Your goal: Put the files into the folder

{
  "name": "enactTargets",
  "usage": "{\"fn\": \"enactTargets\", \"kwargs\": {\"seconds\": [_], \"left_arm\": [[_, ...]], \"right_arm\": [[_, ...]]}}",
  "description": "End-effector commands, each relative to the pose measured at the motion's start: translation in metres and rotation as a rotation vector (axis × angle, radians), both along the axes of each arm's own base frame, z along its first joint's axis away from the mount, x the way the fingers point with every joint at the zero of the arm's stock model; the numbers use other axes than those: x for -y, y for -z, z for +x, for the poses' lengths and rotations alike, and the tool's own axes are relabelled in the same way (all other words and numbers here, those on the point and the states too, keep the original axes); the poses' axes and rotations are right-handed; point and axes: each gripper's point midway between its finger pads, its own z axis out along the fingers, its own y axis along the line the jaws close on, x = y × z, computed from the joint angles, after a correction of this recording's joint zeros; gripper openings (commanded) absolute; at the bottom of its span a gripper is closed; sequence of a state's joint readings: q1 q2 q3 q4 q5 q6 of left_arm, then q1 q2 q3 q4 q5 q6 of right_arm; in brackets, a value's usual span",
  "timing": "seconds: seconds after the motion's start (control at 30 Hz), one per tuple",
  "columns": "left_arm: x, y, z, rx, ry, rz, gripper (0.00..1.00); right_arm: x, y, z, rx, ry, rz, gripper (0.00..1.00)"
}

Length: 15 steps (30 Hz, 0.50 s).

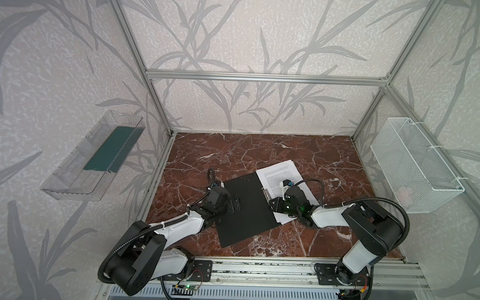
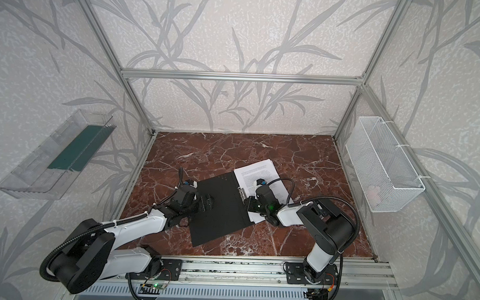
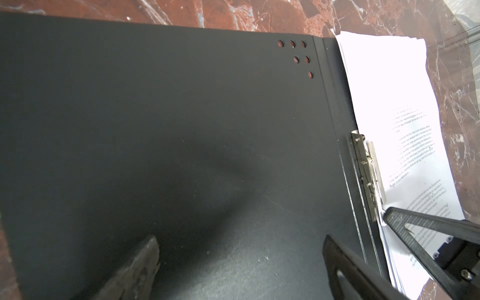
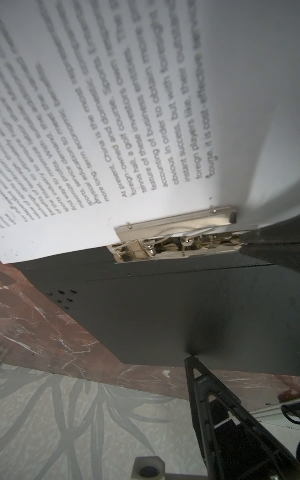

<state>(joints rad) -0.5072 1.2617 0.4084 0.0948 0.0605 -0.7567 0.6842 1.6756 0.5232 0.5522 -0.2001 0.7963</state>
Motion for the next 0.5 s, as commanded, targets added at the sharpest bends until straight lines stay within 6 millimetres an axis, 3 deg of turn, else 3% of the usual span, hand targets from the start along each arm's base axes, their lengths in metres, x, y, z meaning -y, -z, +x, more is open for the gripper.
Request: {"fn": "enactTargets", "kwargs": {"seconds": [0.0, 0.07, 0.2, 0.27, 0.37, 0.47], "left_arm": [[-0.009, 0.036, -0.043, -0.212, 0.040, 0.043, 0.99], [0.001, 0.025, -0.040, -0.195, 0.083, 0.004, 0.99], [0.023, -0.019, -0.030, -0.108, 0.160, -0.090, 0.99], [0.028, -0.047, -0.025, -0.036, 0.176, -0.134, 0.99], [0.020, -0.080, -0.025, 0.077, 0.135, -0.173, 0.99], [-0.010, -0.086, -0.036, 0.114, 0.008, -0.158, 0.99]], "right_arm": [[0.036, 0.064, -0.056, -0.261, -0.020, -0.191, 0.06], [0.034, 0.063, -0.055, -0.254, -0.027, -0.180, 0.16], [0.026, 0.029, -0.042, -0.129, -0.043, -0.127, 0.31], [0.026, 0.006, -0.034, -0.041, -0.043, -0.113, 0.45], [0.032, -0.033, -0.022, 0.071, -0.018, -0.131, 0.64], [0.046, -0.072, -0.005, 0.184, 0.025, -0.219, 0.83]]}}
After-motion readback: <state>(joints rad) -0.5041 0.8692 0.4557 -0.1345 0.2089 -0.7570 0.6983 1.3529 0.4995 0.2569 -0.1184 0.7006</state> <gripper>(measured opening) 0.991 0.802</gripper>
